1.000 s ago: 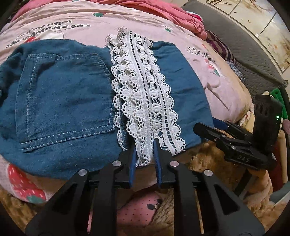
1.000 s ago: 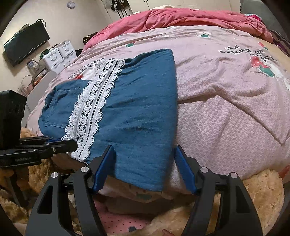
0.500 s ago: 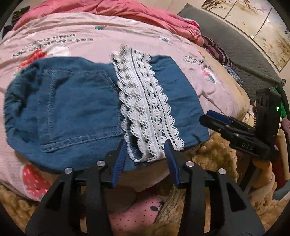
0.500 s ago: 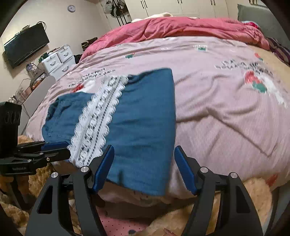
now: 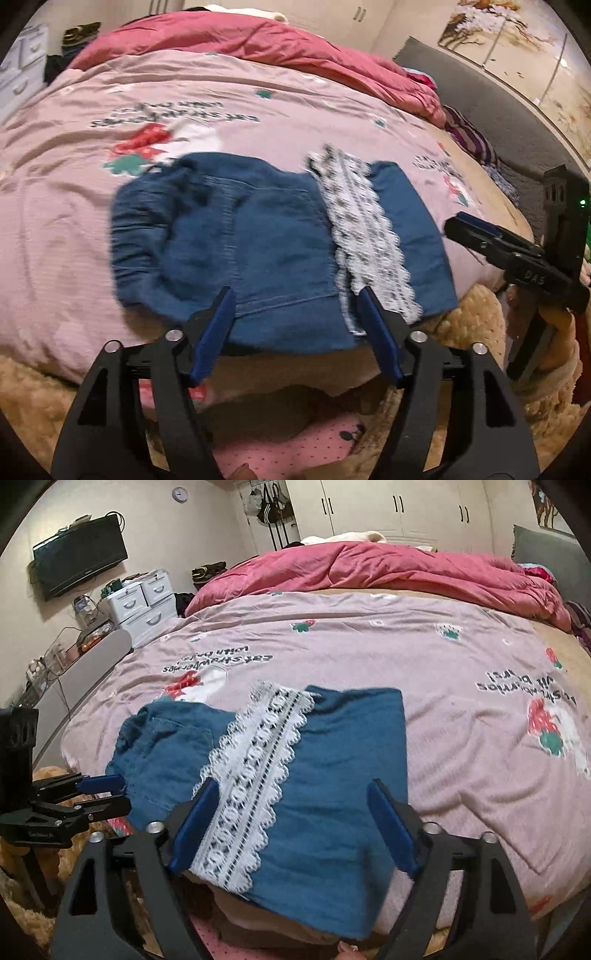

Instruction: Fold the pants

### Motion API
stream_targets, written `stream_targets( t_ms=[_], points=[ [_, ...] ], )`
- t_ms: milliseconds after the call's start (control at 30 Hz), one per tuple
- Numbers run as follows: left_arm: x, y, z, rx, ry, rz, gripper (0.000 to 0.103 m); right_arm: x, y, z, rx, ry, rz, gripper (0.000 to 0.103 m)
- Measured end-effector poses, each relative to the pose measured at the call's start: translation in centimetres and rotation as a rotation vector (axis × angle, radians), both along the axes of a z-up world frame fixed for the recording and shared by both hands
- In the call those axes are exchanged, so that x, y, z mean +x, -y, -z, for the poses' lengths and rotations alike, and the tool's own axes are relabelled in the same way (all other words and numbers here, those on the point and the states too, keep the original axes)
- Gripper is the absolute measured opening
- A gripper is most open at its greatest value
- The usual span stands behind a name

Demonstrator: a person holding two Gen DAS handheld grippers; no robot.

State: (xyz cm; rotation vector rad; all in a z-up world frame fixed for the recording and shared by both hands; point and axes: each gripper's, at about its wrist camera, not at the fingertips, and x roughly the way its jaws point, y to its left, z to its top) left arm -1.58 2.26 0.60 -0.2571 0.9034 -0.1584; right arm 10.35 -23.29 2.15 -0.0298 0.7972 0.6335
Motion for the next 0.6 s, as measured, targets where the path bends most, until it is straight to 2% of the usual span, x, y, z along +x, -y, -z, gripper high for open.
stream_targets(
  t_ms=[133, 200, 300, 600],
  points=[
    [-0.4, -2.4, -0.4, -0.008, 0.010, -0.068, 0.072, 0.2, -1.0, -0.8, -0.004, 0.020, -0.007, 0.096],
    [-0.6, -3.7, -0.4, -0.018, 0.012, -0.101, 0.073, 0.2, -1.5, -1.1, -0.002, 0.025, -0.019, 0.096],
    [-0.8, -5.5, -0.3, -0.019, 0.006, -0.159, 0.080, 0.6, -2.5, -1.6, 0.002, 0.022, -0.045, 0.097],
    [-1.4, -9.3, 1.4, -0.078, -0.017, -0.272, 0.082, 2.2, -8.4, -3.4, -0.018, 0.045, -0.198, 0.097]
  ],
)
